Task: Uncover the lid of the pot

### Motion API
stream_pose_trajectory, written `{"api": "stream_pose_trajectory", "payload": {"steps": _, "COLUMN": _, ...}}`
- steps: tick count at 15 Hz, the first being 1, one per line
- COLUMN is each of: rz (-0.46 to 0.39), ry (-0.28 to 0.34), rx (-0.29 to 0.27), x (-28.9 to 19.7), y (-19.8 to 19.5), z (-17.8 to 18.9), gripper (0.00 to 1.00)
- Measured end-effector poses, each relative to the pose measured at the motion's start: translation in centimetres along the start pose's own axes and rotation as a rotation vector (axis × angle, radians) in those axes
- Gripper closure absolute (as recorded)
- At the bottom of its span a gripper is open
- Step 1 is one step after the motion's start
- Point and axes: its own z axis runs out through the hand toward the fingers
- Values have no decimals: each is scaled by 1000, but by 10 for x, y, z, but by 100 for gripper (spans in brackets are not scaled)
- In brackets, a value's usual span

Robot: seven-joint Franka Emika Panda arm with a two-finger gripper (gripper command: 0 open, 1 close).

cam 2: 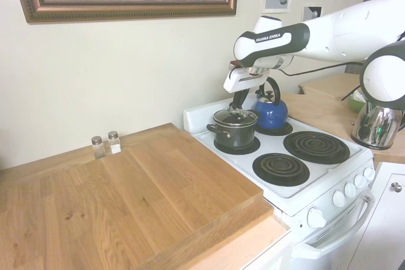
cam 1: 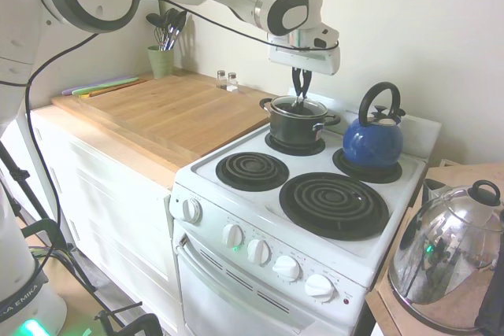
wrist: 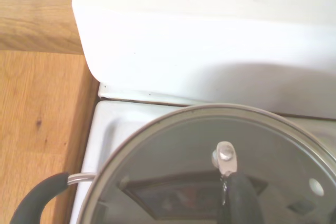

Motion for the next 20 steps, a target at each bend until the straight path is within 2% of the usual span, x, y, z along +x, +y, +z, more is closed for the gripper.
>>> {"api": "stream_pose_trajectory", "payload": {"steps": 5, "rz": 4, "ry": -1, "rx": 23, "x": 6, "y": -4, "z": -18, "gripper": 100}}
{"api": "stream_pose_trajectory", "payload": {"steps": 10, "rz": -33, "ry": 31, "rx": 101, "x": -7, "y": -28, "z": -102, "gripper": 100}}
{"api": "stream_pose_trajectory", "payload": {"steps": 15, "rz": -183, "ry": 30, "rx": 149, "x": -107, "y": -76, "z": -171, "gripper": 100}}
{"api": "stream_pose_trajectory", "payload": {"steps": 18, "rz": -263, "ry": 33, "rx": 122, "x": -193, "y": -110, "z": -187, "gripper": 100}}
{"api": "stream_pose_trajectory", "payload": {"steps": 20, "rz": -275, "ry": 45, "rx": 75, "x": -262, "y": -132, "z": -177, "gripper": 100}}
